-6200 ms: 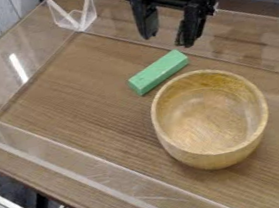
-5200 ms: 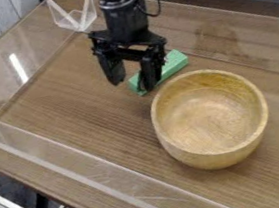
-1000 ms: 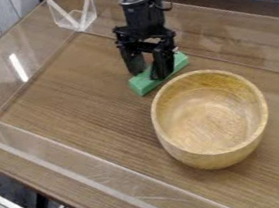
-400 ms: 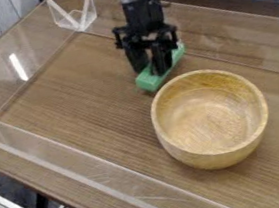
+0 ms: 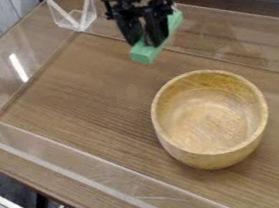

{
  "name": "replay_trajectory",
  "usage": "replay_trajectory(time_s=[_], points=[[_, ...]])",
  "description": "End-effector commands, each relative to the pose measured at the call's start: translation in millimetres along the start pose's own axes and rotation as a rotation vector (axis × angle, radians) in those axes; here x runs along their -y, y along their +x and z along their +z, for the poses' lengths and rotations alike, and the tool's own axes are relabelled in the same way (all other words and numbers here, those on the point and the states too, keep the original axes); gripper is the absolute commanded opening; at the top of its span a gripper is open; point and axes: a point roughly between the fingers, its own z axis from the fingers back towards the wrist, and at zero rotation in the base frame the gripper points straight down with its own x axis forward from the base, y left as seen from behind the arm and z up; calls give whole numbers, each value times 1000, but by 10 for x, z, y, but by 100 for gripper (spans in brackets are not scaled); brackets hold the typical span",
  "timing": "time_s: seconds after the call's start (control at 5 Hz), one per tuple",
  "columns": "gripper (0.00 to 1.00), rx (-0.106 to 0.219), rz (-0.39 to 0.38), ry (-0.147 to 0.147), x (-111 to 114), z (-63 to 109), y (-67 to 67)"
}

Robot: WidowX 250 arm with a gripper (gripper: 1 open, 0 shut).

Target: Put the green block in the brown bowl

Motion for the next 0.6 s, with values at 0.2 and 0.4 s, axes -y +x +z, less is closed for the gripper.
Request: replay_trajectory(time_s=[0.2, 0.4], points=[[0, 27, -113, 40, 227, 140, -209], [0, -6, -147, 51, 400, 41, -311]])
